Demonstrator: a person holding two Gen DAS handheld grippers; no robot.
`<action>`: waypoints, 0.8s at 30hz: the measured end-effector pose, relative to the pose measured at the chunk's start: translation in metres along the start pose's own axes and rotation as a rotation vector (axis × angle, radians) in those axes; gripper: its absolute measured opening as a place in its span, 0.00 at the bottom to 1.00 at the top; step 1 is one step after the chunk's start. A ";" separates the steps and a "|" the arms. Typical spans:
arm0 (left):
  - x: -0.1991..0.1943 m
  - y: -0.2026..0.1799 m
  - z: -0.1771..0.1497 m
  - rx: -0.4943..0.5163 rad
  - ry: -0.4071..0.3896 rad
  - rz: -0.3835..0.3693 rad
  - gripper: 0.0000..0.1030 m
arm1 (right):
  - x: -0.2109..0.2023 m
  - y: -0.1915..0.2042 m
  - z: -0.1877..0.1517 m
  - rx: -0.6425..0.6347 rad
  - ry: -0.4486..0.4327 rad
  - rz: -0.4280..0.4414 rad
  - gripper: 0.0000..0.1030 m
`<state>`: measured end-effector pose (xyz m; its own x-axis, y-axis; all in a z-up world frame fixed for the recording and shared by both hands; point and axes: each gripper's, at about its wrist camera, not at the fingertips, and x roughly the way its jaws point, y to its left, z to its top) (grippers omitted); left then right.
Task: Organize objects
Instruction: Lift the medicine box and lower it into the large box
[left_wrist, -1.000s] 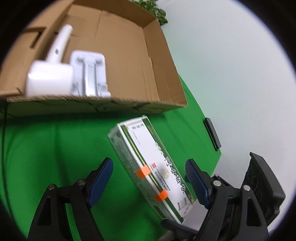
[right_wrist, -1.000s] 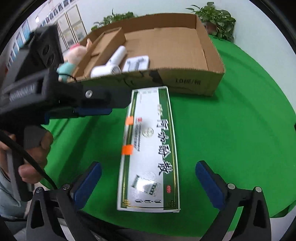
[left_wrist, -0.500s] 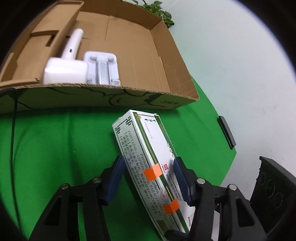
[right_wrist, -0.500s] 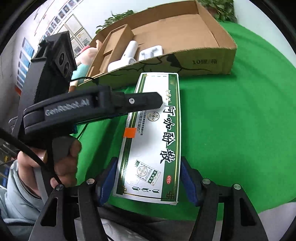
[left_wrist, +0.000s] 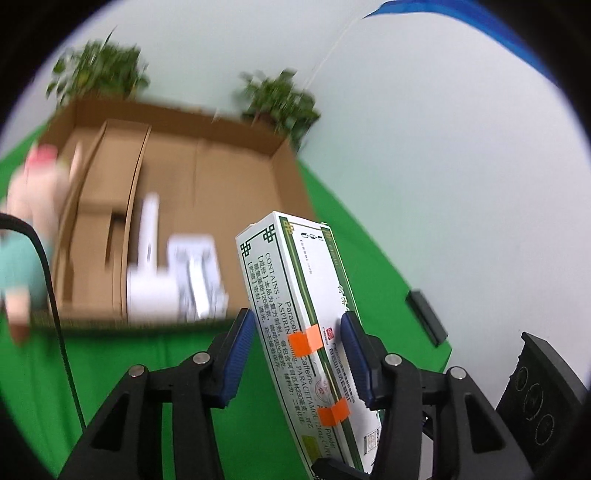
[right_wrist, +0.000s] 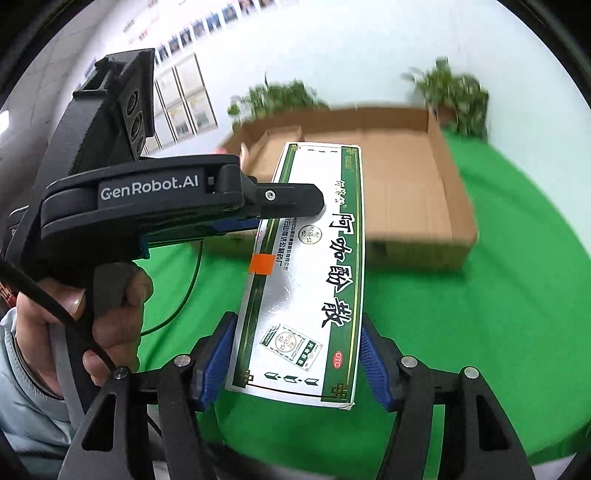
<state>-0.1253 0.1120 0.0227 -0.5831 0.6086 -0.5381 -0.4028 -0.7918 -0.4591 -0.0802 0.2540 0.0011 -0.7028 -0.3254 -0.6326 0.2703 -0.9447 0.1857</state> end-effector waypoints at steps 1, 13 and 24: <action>-0.002 -0.006 0.014 0.024 -0.018 -0.003 0.46 | -0.005 0.000 0.008 -0.006 -0.024 -0.007 0.59; 0.001 -0.027 0.147 0.143 -0.096 -0.037 0.46 | -0.020 -0.019 0.126 -0.035 -0.208 -0.054 0.58; 0.037 -0.002 0.182 0.122 -0.037 -0.012 0.45 | 0.029 -0.046 0.176 -0.023 -0.154 -0.050 0.58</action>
<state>-0.2749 0.1269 0.1323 -0.6025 0.6174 -0.5058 -0.4915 -0.7863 -0.3743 -0.2294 0.2810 0.1067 -0.8079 -0.2820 -0.5175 0.2459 -0.9593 0.1388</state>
